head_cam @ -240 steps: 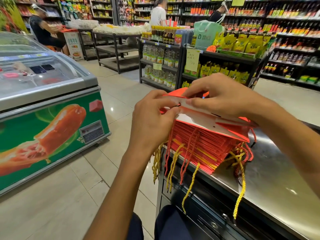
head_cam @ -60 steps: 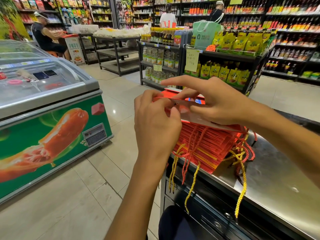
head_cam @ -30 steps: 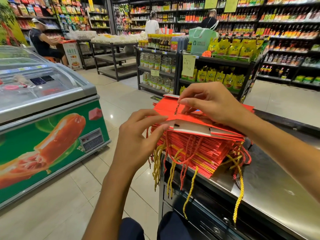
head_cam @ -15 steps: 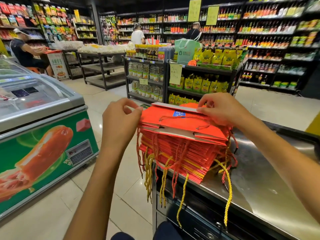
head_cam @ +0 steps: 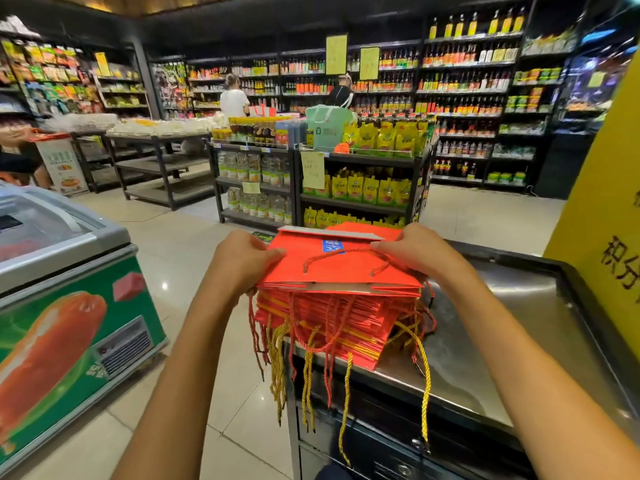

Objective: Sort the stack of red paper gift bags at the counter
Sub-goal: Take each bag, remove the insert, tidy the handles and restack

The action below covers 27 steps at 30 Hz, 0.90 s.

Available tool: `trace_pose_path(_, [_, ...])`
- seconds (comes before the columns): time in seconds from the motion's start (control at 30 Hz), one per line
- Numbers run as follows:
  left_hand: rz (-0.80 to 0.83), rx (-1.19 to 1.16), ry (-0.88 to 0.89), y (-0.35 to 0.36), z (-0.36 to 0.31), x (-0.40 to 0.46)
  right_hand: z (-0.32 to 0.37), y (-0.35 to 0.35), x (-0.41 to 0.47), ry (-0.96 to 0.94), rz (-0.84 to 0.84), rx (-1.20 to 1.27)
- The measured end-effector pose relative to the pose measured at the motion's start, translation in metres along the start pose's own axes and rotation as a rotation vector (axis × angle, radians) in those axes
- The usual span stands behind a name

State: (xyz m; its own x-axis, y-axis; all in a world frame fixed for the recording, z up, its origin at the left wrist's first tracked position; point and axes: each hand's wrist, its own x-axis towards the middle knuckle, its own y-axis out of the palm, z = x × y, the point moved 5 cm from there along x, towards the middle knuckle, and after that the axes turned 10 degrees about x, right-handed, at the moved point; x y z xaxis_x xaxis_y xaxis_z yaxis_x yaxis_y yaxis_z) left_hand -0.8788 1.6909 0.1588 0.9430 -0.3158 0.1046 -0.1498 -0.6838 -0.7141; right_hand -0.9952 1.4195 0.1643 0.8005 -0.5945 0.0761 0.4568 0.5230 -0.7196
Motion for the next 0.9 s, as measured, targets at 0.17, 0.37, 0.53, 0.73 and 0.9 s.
trace_pose_path(0.17, [-0.154,-0.032,0.106,0.005,-0.015,-0.017,-0.010,-0.019,-0.021,0.008,-0.086,0.251])
trace_pose_path(0.37, [0.032,-0.398,0.126,0.027,-0.067,-0.036,-0.042,-0.062,-0.052,-0.009,-0.208,0.381])
trace_pose_path(0.53, [0.116,-0.359,0.230,0.076,-0.137,-0.045,-0.084,-0.117,-0.080,0.027,-0.386,0.345])
trace_pose_path(0.73, [0.225,-0.204,0.312,0.170,-0.186,-0.062,-0.166,-0.154,-0.097,0.191,-0.461,0.143])
trace_pose_path(0.9, [0.279,0.013,0.321,0.233,-0.181,-0.079,-0.225,-0.138,-0.100,0.303,-0.433,0.024])
